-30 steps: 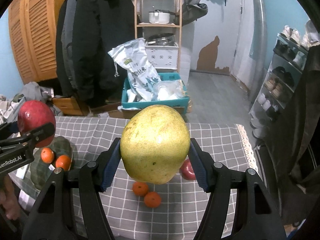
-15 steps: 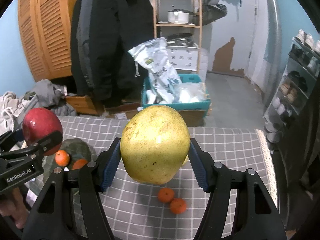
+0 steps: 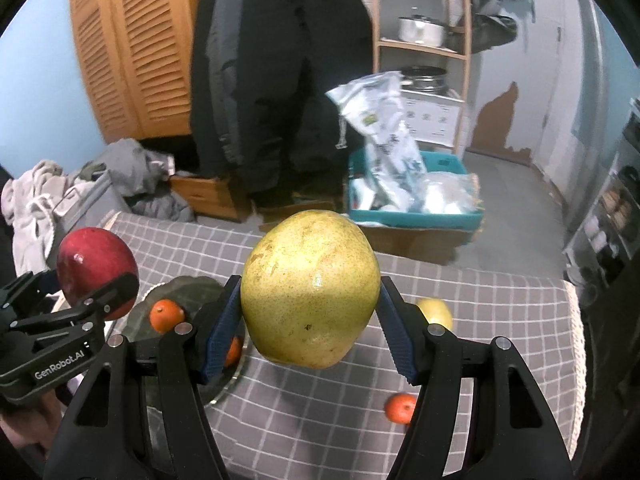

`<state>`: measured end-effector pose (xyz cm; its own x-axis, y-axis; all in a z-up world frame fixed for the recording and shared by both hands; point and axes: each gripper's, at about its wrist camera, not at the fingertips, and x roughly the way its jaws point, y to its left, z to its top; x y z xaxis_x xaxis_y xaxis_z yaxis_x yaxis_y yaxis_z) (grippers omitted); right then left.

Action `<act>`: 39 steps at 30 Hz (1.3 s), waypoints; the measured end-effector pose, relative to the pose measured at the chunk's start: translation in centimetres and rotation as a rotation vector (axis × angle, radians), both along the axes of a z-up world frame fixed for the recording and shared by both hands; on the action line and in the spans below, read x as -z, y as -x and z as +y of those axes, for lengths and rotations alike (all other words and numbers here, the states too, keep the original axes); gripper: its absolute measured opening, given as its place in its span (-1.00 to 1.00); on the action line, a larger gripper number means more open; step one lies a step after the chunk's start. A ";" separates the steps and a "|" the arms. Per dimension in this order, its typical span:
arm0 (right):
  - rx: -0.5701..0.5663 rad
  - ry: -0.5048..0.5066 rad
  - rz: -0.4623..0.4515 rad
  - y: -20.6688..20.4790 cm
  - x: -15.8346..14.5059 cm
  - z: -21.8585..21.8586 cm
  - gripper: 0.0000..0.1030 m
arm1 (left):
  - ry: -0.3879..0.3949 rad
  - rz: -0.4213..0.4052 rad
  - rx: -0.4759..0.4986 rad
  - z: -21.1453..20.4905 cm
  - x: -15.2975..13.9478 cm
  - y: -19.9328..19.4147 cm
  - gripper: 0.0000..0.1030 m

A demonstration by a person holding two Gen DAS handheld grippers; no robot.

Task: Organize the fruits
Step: 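Carry the green pear with the right tool while the left tool carries the red apple toward the bowl, then open the left tool to drop the red apple into the bowl while the right tool releases the green pear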

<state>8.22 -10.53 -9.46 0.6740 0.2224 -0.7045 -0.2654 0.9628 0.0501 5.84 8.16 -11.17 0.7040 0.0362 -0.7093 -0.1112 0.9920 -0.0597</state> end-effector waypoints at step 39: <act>-0.250 0.021 0.314 -5.3 13.2 14.6 0.28 | 0.026 0.329 -0.209 10.6 14.4 -1.8 0.48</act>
